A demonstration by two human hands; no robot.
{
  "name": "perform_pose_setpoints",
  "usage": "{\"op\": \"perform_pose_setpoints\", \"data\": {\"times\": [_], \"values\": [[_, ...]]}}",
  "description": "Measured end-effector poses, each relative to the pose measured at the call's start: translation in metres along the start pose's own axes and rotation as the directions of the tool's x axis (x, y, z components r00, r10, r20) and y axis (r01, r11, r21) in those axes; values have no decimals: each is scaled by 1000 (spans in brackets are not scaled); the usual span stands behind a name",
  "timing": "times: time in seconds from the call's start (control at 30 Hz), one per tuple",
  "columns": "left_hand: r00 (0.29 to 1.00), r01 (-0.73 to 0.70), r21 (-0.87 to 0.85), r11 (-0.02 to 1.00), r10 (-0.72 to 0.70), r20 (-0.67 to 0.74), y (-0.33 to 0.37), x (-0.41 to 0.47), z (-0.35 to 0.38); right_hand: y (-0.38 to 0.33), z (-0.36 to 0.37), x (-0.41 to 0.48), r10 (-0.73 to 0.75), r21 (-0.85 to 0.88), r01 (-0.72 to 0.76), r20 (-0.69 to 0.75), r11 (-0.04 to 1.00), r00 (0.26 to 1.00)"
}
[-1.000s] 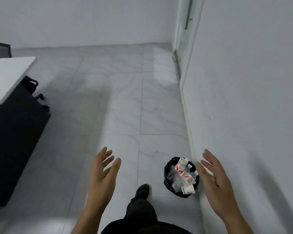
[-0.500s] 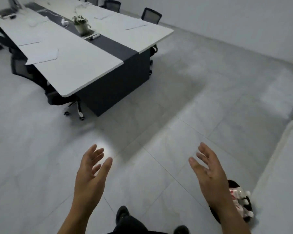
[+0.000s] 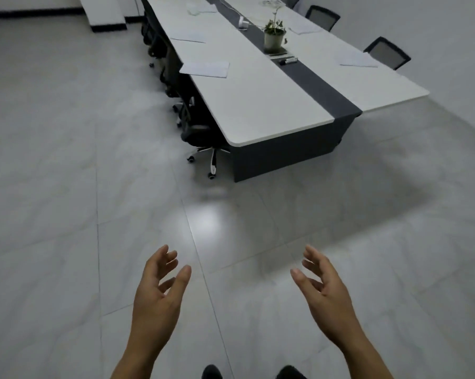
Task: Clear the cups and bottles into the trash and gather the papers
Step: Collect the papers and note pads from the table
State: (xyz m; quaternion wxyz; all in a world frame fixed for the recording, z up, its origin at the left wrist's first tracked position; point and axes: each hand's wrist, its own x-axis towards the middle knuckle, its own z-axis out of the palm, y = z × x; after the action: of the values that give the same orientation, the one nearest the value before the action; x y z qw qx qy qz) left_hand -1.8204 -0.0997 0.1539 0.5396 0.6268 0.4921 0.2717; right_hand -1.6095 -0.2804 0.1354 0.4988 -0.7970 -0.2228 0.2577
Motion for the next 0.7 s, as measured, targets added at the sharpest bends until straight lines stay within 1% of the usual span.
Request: {"op": "perform_pose_setpoints", "data": {"times": [0.07, 0.23, 0.33, 0.43, 0.53, 0.63, 0.7], "values": [[1000, 4, 3, 1000, -4, -15, 6, 33, -19, -20, 24, 21, -8, 12, 8, 23, 1000, 1000], [999, 12, 19, 1000, -11, -42, 13, 133, -41, -45, 80, 100, -1, 70, 0, 9, 998, 1000], [997, 30, 30, 999, -28, -65, 11, 203, -43, -50, 123, 167, 19, 111, -22, 29, 994, 999], [993, 38, 25, 999, -35, -109, 21, 282, -49, -65, 173, 250, 4, 139, -15, 73, 990, 997], [987, 36, 17, 999, -33, -156, 48, 358, -64, -105, 213, 333, -26, 144, 7, 128, 990, 991], [979, -9, 7, 1000, 10, -203, 82, 424, -82, -162, 245, 405, -100, 142, 75, 175, 987, 980], [972, -17, -8, 1000, 14, -235, 96, 466, -95, -196, 267, 450, -132, 126, 106, 220, 986, 967]]}}
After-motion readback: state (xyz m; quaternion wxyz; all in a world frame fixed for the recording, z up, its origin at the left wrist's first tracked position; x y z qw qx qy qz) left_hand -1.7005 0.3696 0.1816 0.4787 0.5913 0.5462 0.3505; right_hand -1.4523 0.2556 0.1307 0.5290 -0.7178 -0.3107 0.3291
